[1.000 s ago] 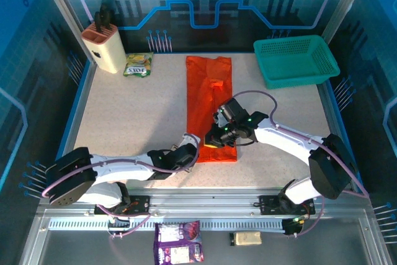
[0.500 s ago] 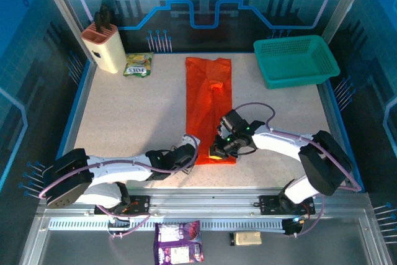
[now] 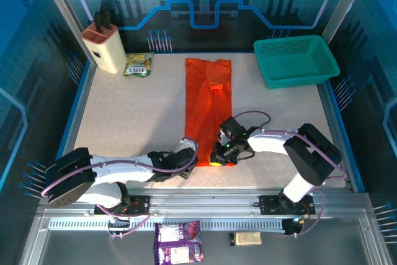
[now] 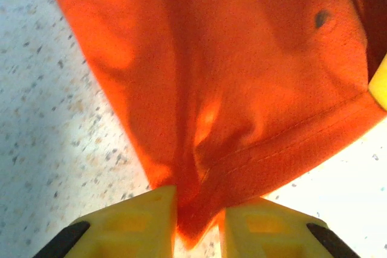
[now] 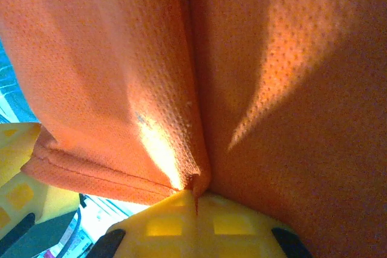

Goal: Fold the inside-out t-shirt

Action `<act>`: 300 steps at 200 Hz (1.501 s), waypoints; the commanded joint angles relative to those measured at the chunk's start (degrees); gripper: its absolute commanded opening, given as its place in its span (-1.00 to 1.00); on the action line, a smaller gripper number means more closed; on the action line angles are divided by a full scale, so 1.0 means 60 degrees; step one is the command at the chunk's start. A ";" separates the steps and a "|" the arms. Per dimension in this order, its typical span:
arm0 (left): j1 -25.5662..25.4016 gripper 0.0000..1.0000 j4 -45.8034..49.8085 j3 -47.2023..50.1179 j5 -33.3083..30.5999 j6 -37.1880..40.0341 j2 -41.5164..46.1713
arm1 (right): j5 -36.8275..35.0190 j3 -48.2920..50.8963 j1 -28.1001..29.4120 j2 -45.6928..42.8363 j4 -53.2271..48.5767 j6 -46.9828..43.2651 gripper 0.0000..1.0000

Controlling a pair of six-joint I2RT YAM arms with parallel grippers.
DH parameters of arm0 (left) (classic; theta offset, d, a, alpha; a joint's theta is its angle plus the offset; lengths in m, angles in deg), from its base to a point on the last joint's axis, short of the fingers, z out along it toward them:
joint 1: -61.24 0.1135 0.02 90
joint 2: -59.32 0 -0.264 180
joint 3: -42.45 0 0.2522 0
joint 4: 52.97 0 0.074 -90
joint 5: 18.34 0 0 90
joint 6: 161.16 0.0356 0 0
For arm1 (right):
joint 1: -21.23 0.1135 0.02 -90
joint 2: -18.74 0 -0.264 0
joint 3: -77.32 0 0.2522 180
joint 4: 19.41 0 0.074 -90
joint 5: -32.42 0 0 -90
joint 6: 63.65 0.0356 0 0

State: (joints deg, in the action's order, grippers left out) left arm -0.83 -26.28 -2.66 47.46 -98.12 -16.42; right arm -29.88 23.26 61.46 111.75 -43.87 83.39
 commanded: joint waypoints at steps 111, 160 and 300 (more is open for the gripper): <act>0.2069 -0.81 0.0351 -0.2180 0.5374 -0.0950 -0.1087 | -0.0380 -0.0126 0.0113 -0.0165 -0.0687 -0.0062 -1.00; 0.2898 -0.89 0.0472 -0.1489 0.6026 -0.1772 -0.2080 | -0.0557 -0.0113 0.0122 -0.0418 -0.0819 -0.0027 -1.00; 0.3265 -0.71 0.1984 -0.2863 0.6613 -0.1743 -0.2132 | -0.0693 -0.1496 -0.0196 -0.1496 -0.2523 -0.0478 -0.62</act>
State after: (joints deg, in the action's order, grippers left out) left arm 18.34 -17.78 -16.41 85.12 -108.37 -29.34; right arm -32.52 18.21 61.39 105.44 -53.24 82.97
